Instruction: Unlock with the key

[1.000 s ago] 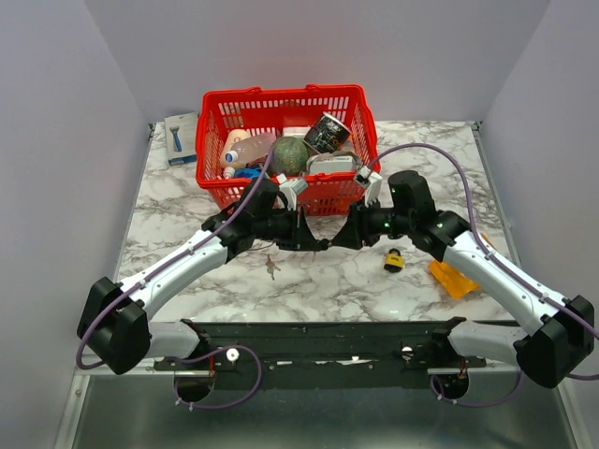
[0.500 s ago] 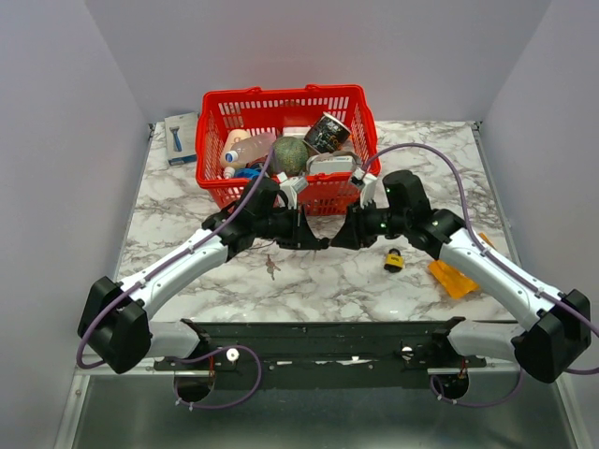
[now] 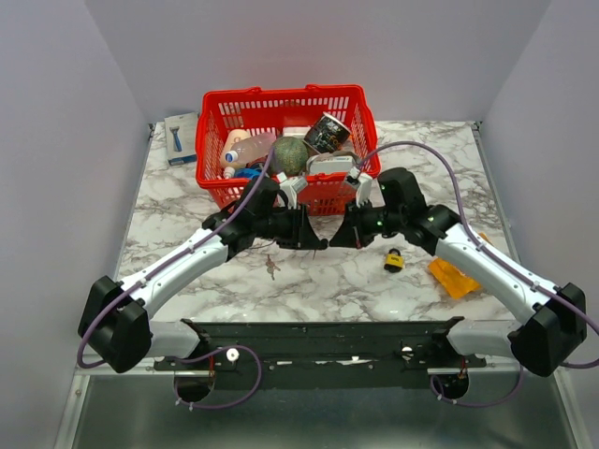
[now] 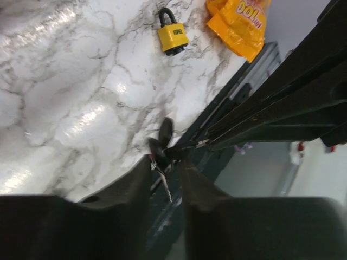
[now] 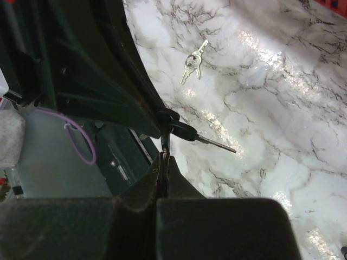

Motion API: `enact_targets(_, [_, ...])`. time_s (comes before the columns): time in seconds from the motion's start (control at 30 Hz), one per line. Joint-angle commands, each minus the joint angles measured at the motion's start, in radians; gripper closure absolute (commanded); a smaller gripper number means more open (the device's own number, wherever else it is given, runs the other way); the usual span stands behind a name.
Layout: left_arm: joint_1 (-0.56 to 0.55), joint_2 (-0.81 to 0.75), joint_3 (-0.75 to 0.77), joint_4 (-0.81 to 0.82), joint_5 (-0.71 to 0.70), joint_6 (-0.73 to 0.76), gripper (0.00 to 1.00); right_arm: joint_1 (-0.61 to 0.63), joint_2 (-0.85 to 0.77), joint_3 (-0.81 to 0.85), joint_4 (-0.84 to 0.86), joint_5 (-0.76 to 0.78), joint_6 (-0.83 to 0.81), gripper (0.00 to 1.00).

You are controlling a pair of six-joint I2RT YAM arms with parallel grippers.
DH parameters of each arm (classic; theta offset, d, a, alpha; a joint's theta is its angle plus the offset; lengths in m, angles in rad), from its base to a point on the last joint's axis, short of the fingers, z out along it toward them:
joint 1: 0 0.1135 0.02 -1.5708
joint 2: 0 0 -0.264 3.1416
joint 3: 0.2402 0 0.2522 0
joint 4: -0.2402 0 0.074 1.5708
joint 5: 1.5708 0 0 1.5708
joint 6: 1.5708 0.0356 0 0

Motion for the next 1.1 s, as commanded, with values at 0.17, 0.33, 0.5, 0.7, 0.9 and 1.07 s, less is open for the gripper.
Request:
enact_targets(0.17, [-0.026, -0.099, -0.014, 0.028, -0.126, 0.064, 0.15, 0.006, 0.085, 0.195, -0.218, 0.106, 0.12, 0.99])
enact_targets(0.33, [-0.193, -0.146, 0.035, -0.016, -0.439, 0.228, 0.14, 0.006, 0.119, 0.288, -0.296, 0.106, 0.174, 0.99])
enact_targets(0.5, [-0.31, -0.154, 0.072, -0.033, -0.708, 0.347, 0.17, 0.006, 0.141, 0.338, -0.336, 0.102, 0.212, 0.99])
enact_targets(0.7, [-0.397, -0.085, 0.135, -0.065, -0.906, 0.483, 0.25, 0.006, 0.153, 0.362, -0.356, 0.091, 0.226, 0.99])
enact_targets(0.9, [-0.437, -0.037, 0.153, -0.032, -0.937, 0.54, 0.33, 0.006, 0.159, 0.375, -0.361, 0.074, 0.235, 0.99])
enact_targets(1.07, [-0.439, -0.022, 0.15, -0.01, -0.941, 0.54, 0.46, 0.006, 0.161, 0.381, -0.362, 0.068, 0.243, 0.99])
